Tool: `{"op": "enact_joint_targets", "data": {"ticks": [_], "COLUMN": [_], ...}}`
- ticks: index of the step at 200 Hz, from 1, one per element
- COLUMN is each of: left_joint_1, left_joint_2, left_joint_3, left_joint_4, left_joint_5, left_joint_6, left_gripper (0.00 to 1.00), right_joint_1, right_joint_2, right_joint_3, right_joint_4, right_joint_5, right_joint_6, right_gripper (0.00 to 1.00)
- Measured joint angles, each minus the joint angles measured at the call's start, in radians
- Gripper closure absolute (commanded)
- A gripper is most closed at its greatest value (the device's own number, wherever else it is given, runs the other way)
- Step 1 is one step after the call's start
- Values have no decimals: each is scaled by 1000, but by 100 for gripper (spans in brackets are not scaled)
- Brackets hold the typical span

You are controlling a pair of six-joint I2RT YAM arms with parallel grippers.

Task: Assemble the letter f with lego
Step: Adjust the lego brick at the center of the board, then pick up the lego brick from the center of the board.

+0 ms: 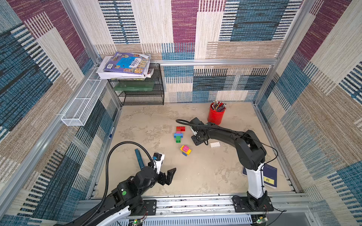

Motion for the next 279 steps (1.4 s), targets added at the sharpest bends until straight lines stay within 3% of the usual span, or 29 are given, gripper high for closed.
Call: {"op": "enact_joint_targets", "data": {"ticks": [279], "left_joint_1": [0], "left_joint_2": [-6], "left_joint_3": [-6], "left_joint_4": [0], "left_joint_5": [0], "left_joint_6": [0], "left_gripper": [1], "right_joint_1": [14], "right_joint_2": [-19], "right_joint_3": [-14], "right_joint_4": [-15], "right_joint_5": [29], "right_joint_6": [4], "right_gripper": [56]}}
